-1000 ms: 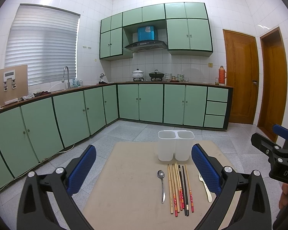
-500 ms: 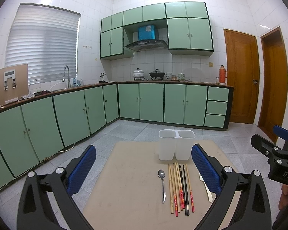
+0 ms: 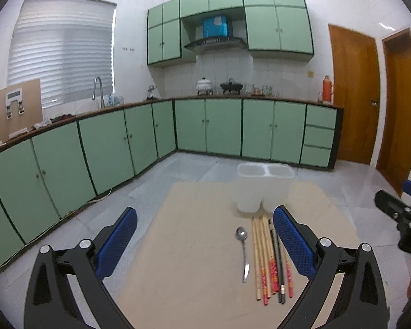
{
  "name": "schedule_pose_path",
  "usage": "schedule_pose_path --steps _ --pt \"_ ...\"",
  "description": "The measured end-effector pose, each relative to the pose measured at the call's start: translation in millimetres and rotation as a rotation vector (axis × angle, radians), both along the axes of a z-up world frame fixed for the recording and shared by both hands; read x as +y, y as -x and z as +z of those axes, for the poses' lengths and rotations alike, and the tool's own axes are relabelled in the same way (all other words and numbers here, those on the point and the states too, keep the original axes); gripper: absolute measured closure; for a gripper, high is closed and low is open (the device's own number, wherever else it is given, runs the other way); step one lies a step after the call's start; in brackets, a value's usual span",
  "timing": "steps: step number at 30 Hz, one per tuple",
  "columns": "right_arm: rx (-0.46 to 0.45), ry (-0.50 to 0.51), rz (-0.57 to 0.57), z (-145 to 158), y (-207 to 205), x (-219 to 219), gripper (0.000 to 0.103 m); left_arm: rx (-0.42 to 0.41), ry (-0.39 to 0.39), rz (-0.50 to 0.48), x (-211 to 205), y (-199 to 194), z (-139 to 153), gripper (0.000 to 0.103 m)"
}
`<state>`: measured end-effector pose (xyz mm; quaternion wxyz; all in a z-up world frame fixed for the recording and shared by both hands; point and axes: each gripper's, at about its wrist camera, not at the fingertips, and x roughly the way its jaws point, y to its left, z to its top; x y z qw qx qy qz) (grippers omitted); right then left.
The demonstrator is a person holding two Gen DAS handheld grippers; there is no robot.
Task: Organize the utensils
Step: 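Reach the right tool to the white fork and close on it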
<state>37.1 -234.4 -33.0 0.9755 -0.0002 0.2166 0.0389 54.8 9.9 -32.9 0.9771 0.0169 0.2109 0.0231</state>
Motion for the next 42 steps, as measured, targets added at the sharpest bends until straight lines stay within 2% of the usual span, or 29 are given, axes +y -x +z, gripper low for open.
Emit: schedule_pose_path --steps 7,17,23,25,31,35,39,42 --pt "0.101 -0.003 -0.032 -36.4 -46.2 -4.8 0.005 0.110 -0.011 -0.012 -2.6 -43.7 -36.0 0.006" --pt "0.287 0.005 -0.063 -104.8 -117.4 -6.4 0.007 0.282 -0.036 -0.040 -14.7 -106.7 -92.7 0.006" --pt "0.373 0.001 -0.078 -133.4 -153.2 -8.4 0.015 0.347 -0.028 -0.046 -21.1 -133.5 -119.4 0.006" --pt "0.414 0.008 -0.084 -146.3 -165.4 -7.8 0.024 0.368 -0.027 -0.045 -22.5 -143.4 -126.0 0.006" --pt "0.509 0.003 -0.099 -176.3 -188.9 -9.7 0.033 0.426 -0.025 -0.050 -22.1 -163.0 -139.7 0.006" --pt "0.552 -0.011 -0.094 -187.0 -199.6 -7.9 0.039 0.458 -0.016 -0.054 -22.8 -173.4 -146.5 0.006" --pt "0.597 -0.028 -0.098 -193.1 -207.8 -7.8 0.053 0.490 -0.009 -0.061 -24.6 -184.3 -152.0 0.008" --pt "0.603 -0.001 -0.108 -195.7 -210.2 -3.2 0.058 0.505 -0.010 -0.064 -27.0 -191.4 -154.6 0.008"
